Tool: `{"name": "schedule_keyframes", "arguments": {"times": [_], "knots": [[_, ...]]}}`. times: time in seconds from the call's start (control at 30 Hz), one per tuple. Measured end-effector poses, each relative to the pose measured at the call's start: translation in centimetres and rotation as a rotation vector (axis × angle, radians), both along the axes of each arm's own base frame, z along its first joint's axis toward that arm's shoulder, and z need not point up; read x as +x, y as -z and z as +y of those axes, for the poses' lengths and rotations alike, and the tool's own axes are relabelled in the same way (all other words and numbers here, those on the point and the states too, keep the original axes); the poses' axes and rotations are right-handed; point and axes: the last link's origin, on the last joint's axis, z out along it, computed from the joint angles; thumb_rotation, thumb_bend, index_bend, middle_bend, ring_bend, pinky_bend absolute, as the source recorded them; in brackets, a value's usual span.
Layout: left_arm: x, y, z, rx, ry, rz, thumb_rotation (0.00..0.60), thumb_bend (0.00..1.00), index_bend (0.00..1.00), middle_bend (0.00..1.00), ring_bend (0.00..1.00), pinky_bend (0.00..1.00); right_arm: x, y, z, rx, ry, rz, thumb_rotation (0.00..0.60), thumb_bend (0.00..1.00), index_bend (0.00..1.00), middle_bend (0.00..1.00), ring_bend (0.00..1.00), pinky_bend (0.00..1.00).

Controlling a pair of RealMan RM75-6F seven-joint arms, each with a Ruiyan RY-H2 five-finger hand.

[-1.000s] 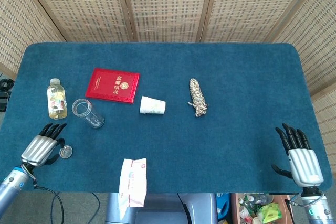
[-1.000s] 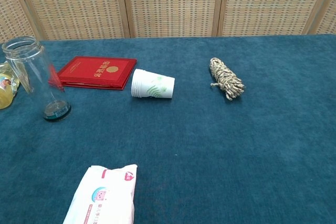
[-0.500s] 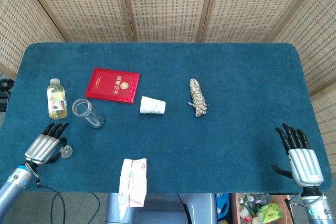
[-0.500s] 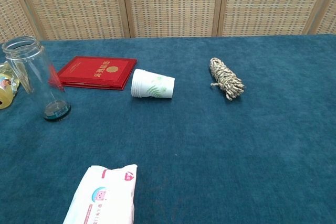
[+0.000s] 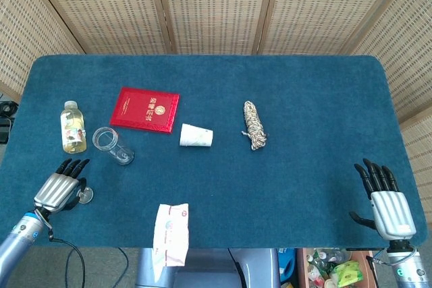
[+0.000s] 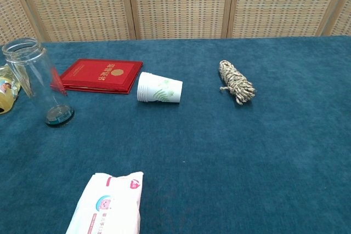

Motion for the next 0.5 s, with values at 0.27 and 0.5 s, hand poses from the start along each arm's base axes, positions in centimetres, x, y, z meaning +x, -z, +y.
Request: {"name": "schedule_keyframes", "arguments": {"times": [0.27, 0.5], "knots": [[0.13, 0.34, 0.16, 0.002, 0.004, -0.004, 0.6, 0.4, 0.52, 0.0, 0.0, 0.0, 0.04, 0.07, 0.01, 0.002, -0.001, 0.001, 0.6, 0.0, 0.0, 0.0, 0.0, 0.0], [0.15, 0.52, 0.26, 0.008, 0.003, -0.005, 0.6, 0.41, 0.52, 0.0, 0.0, 0.0, 0.02, 0.03, 0.01, 0.001, -0.001, 0.0, 0.6, 0.0, 0.0, 0.0, 0.0, 0.0]]}}
